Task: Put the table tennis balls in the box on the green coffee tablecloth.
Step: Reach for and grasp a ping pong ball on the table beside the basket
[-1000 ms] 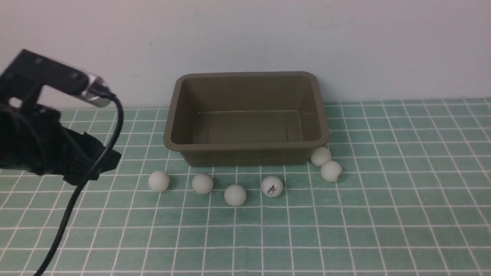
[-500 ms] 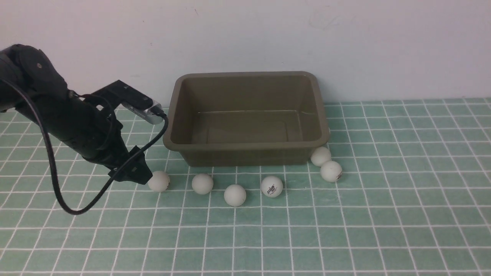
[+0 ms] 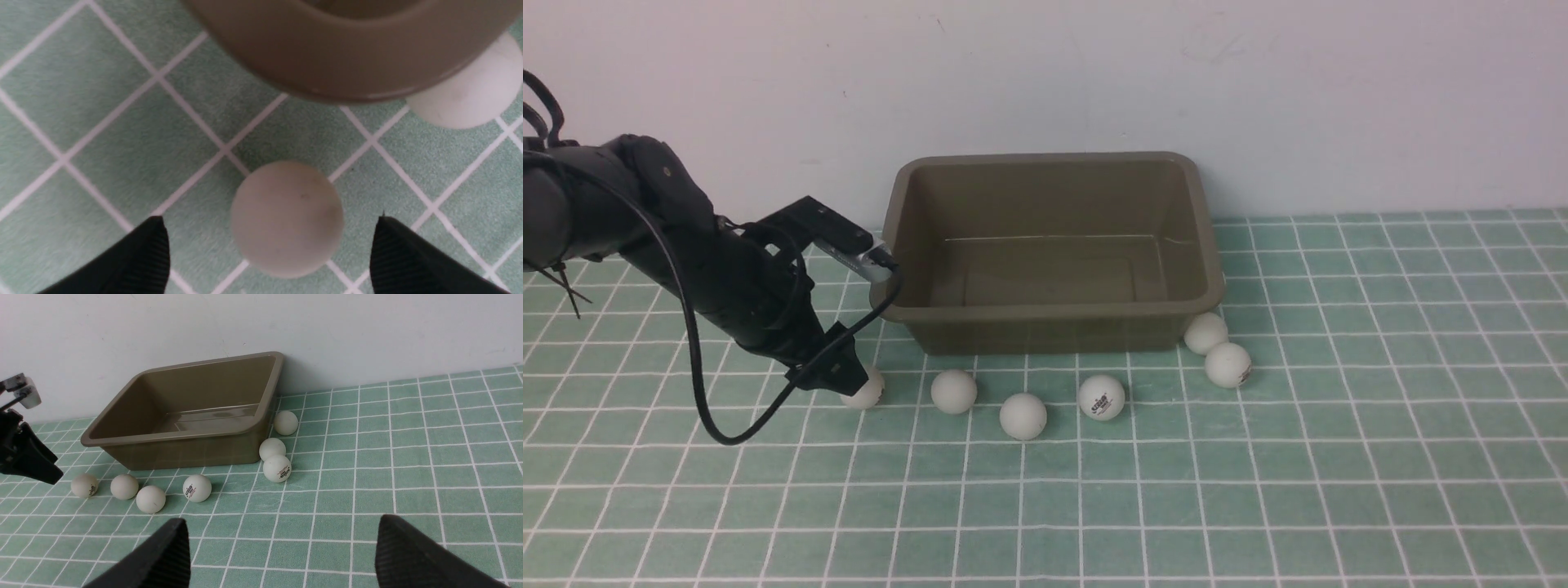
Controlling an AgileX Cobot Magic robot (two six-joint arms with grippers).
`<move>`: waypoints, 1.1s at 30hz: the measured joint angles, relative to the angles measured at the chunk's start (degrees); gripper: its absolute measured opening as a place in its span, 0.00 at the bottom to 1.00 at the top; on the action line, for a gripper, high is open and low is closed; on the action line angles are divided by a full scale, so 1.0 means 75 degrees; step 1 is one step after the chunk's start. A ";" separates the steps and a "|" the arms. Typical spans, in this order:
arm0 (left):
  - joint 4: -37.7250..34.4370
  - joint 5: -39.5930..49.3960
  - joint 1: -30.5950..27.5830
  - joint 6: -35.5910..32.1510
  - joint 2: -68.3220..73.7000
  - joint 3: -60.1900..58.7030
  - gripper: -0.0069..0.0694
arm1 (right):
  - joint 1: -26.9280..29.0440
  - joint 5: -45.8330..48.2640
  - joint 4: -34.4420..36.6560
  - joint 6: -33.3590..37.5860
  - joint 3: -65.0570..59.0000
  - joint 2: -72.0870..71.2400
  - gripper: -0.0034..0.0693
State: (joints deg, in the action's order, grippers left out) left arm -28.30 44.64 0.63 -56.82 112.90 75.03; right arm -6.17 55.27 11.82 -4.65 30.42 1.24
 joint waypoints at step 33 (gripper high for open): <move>-0.0659 0.0490 0.0000 -0.0599 -0.0093 0.0014 0.55 | 0.0000 0.0000 -0.0008 0.0006 0.0000 0.0031 0.80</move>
State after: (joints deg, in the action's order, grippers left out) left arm -33.24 48.32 0.63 -61.31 112.21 75.14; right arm -6.17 55.27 11.76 -4.60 30.42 1.47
